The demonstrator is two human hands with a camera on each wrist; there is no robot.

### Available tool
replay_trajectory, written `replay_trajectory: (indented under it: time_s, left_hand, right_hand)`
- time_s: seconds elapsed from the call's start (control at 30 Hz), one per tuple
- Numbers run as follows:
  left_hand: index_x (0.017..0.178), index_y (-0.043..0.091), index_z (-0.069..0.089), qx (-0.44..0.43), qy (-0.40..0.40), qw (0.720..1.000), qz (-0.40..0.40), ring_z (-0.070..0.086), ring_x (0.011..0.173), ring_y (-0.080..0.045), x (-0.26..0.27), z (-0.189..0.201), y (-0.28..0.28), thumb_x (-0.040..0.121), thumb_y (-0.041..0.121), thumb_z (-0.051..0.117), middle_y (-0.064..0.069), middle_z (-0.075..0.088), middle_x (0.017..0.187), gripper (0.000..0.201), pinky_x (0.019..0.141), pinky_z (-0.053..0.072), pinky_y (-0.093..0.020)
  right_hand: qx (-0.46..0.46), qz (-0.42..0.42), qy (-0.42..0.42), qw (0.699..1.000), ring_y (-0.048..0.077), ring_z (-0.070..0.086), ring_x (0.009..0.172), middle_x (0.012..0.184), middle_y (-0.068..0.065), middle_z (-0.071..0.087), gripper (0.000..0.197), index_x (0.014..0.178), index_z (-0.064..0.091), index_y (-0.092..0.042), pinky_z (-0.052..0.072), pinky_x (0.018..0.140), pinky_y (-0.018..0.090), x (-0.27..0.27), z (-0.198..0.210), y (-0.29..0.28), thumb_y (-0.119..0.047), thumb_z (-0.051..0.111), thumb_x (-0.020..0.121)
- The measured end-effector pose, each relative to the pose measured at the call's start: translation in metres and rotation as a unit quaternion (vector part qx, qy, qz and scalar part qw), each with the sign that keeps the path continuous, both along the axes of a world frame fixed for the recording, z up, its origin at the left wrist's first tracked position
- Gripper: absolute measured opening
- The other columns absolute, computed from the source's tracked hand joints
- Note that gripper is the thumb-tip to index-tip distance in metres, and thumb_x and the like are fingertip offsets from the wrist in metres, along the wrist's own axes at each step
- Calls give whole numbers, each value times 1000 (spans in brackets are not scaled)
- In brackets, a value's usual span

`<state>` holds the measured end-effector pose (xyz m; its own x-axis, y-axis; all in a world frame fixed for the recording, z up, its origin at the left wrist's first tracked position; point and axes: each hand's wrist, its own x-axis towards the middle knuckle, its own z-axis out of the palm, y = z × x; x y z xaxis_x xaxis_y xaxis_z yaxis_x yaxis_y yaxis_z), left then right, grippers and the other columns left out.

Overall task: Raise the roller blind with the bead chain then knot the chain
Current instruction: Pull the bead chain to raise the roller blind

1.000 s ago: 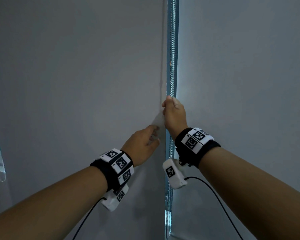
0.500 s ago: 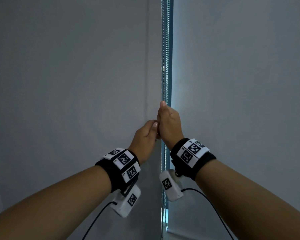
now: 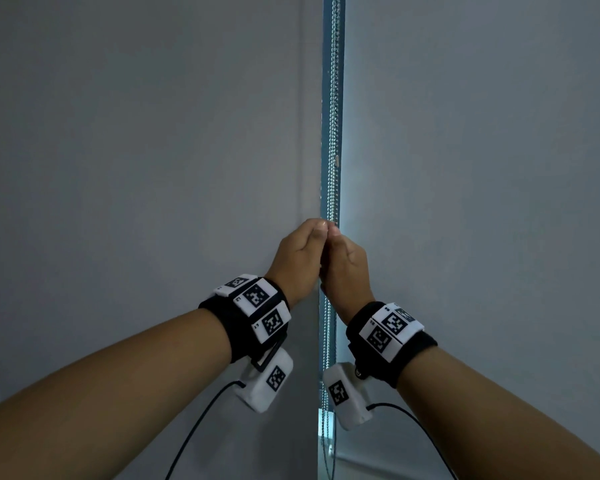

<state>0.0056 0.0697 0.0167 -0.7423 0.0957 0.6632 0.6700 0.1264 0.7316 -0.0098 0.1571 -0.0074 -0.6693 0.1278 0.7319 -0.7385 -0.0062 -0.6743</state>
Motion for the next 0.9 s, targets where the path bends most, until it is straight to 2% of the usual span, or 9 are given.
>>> replay_trajectory:
  time_s: [0.1, 0.17, 0.27, 0.37, 0.43, 0.5, 0.6, 0.73, 0.9]
  left_hand:
    - [102, 22, 62, -6, -22, 1000, -5, 65, 100, -20, 0, 5, 2, 93, 37, 36, -7, 69, 102, 32, 91, 51, -37]
    - [100, 21, 62, -10, -43, 999, -15, 65, 93, -19, 0, 9, 3, 97, 34, 34, -9, 69, 102, 31, 85, 51, -32]
    - [103, 11, 61, -3, -70, 997, -41, 62, 83, -22, 0, 16, 5, 101, 29, 31, -14, 68, 96, 35, 77, 50, -34]
    - [111, -2, 57, 20, -106, 991, -75, 63, 76, -26, 4, 19, 11, 102, 29, 28, -17, 66, 87, 43, 72, 52, -33]
    - [108, -5, 56, 66, -124, 986, -95, 60, 66, -26, 8, 18, 15, 102, 27, 28, -15, 62, 76, 43, 63, 53, -33]
    - [95, 2, 57, 102, -125, 982, -93, 47, 52, -20, 8, 15, 19, 102, 28, 30, -6, 51, 61, 38, 49, 43, -29]
    - [75, 13, 50, 126, -126, 980, -85, 23, 42, -11, 5, 11, 21, 101, 30, 33, 3, 30, 49, 36, 42, 21, -22]
    - [64, 18, 43, 140, -143, 977, -69, 15, 38, -9, 5, 9, 22, 100, 29, 35, 7, 25, 44, 39, 39, 14, -16]
    - [64, 17, 42, 135, -167, 973, -77, 15, 36, -10, 8, -22, 19, 101, 27, 34, 4, 24, 45, 39, 42, 10, -18]
  right_hand:
    - [-5, 10, 2, 1000, 2, 40, 43, 44, -17, 47, 53, 57, 57, -33, 31, 48, 21, -3, -11, -3, -33, 33, 104]
    - [-8, 18, -11, 1000, 6, 34, 43, 45, -17, 40, 50, 53, 55, -36, 29, 48, 23, -3, -22, -4, -40, 34, 99]
    - [-12, 17, -52, 998, 8, 28, 42, 46, -14, 33, 47, 50, 41, -32, 25, 49, 25, -3, -43, -5, -45, 36, 95]
    - [-22, 32, -75, 996, 9, 28, 43, 46, -13, 33, 47, 49, 38, -30, 26, 48, 25, -4, -62, -6, -43, 38, 94]
    - [-29, 36, -87, 995, 7, 29, 42, 45, -13, 33, 46, 49, 38, -29, 26, 48, 24, -4, -68, -8, -43, 40, 93]
    - [-34, 35, -94, 994, 7, 29, 41, 45, -14, 34, 43, 52, 36, -27, 26, 48, 24, -4, -70, -8, -42, 41, 92]
    - [-3, 4, -79, 997, 9, 32, 45, 48, -12, 35, 40, 56, 35, -25, 28, 50, 26, -3, -70, -8, -49, 40, 88]
    - [7, -26, -46, 999, 10, 35, 50, 53, -3, 38, 39, 57, 35, -24, 30, 51, 27, 0, -73, -13, -52, 39, 84]
    - [18, -17, -62, 998, 16, 33, 54, 54, 1, 36, 36, 58, 36, -24, 28, 54, 31, 3, -108, -13, -48, 41, 85]
